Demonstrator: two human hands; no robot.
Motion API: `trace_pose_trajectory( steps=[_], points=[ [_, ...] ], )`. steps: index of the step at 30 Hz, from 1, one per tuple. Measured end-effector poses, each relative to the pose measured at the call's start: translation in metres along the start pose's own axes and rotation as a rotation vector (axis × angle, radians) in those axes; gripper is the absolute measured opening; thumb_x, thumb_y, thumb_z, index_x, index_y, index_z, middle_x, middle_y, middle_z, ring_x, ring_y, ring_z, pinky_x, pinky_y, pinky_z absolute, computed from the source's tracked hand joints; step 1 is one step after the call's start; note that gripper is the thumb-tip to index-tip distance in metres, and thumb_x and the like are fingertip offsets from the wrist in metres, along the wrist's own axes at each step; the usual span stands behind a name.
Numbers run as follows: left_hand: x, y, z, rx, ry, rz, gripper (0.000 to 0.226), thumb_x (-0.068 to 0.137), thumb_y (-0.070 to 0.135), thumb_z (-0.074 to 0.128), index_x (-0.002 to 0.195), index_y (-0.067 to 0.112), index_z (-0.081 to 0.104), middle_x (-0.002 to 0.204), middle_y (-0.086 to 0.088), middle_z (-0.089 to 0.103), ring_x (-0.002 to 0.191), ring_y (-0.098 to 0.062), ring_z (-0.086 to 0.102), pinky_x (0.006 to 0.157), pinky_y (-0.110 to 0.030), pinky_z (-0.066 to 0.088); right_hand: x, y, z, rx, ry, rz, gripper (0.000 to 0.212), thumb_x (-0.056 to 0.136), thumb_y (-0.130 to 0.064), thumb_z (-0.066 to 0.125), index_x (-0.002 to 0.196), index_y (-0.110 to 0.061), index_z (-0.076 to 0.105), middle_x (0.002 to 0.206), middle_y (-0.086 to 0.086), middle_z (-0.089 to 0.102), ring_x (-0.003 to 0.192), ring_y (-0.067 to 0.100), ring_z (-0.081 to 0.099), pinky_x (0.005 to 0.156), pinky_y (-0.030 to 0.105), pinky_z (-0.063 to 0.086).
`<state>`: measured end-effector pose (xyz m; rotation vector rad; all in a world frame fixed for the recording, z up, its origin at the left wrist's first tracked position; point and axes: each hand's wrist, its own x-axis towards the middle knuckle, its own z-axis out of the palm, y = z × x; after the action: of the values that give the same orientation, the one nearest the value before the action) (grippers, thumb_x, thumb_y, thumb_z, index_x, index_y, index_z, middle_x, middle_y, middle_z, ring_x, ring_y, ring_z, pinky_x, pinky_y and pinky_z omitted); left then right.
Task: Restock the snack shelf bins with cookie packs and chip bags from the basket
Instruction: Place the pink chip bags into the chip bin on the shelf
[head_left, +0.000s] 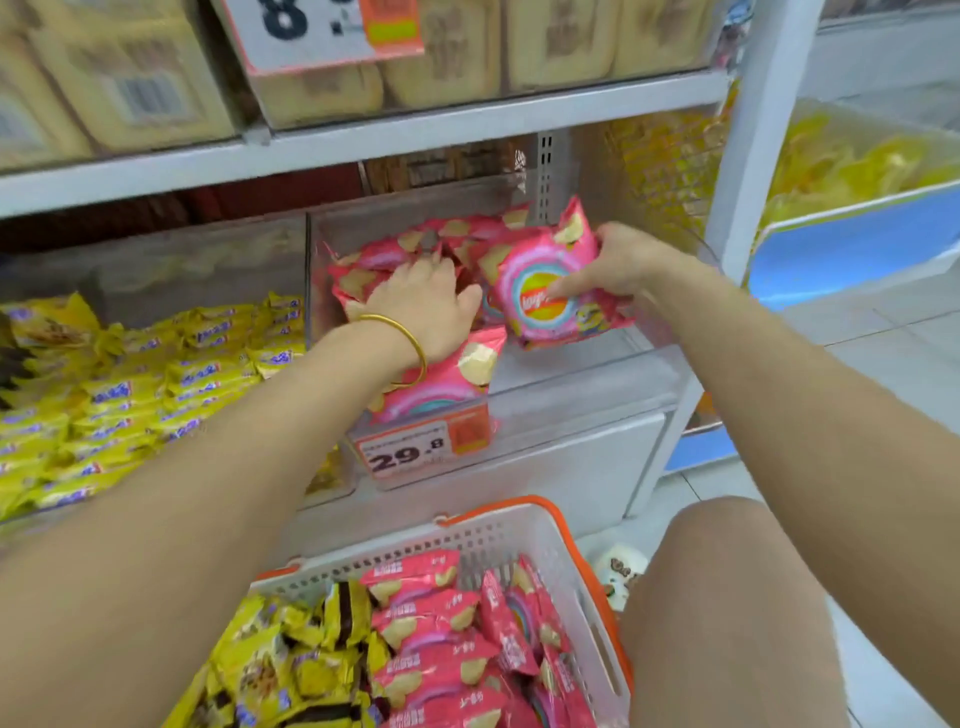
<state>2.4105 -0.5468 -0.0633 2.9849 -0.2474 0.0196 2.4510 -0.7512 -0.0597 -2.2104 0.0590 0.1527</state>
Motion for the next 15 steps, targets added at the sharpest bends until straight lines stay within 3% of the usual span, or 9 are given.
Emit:
trace_pose_trajectory(
  steps=[2,4,7,11,15],
  points=[
    [0.005,-0.004,0.006,0.065,-0.082,-0.08,0.076,0.087,0.059,0.012,0.146,0.012,0.023,0.154,-0.013,0.02,0.138,-0.033,0.024,0.113,-0.047,0.021,0.02,0.011,0.013,-0.029,-0.111,0.048,0.059,0.063,-0.017,0.086,0.111,0.001,0.058,0.083,0.011,0.064,0.059,0.017,0.055,0.051,0.024,0.044],
    [0.007,-0.006,0.009,0.093,-0.099,-0.134,0.064,0.096,0.051,0.02,0.151,0.021,0.008,0.158,-0.006,0.009,0.143,-0.029,0.014,0.116,-0.046,0.013,0.034,0.016,0.017,-0.073,-0.158,0.068,0.06,0.063,-0.018,0.086,0.113,0.0,0.057,0.09,0.015,0.065,0.07,0.022,0.059,0.063,0.034,0.048],
    [0.004,-0.005,0.007,0.111,-0.134,-0.133,0.062,0.097,0.05,0.021,0.151,0.024,0.003,0.159,-0.004,0.006,0.144,-0.027,0.008,0.115,-0.046,0.01,0.042,0.012,0.016,-0.129,-0.162,0.091,0.049,0.07,-0.015,0.082,0.11,-0.005,0.056,0.096,0.016,0.064,0.083,0.027,0.06,0.08,0.043,0.052],
    [0.0,-0.004,0.004,0.086,-0.144,-0.143,0.062,0.098,0.049,0.023,0.151,0.025,0.001,0.159,-0.002,0.005,0.145,-0.025,0.006,0.115,-0.044,0.007,0.043,0.013,0.034,0.063,-0.217,0.072,0.051,0.071,-0.001,0.079,0.117,-0.001,0.056,0.109,0.018,0.066,0.096,0.033,0.065,0.085,0.052,0.053],
    [0.0,-0.002,0.004,0.057,-0.135,-0.144,0.061,0.098,0.047,0.024,0.151,0.025,0.003,0.159,-0.002,0.007,0.145,-0.025,0.008,0.114,-0.044,0.007,0.041,0.014,0.047,0.077,-0.243,0.116,0.052,0.071,0.005,0.077,0.118,0.002,0.055,0.114,0.02,0.064,0.101,0.031,0.064,0.089,0.048,0.053]
  ],
)
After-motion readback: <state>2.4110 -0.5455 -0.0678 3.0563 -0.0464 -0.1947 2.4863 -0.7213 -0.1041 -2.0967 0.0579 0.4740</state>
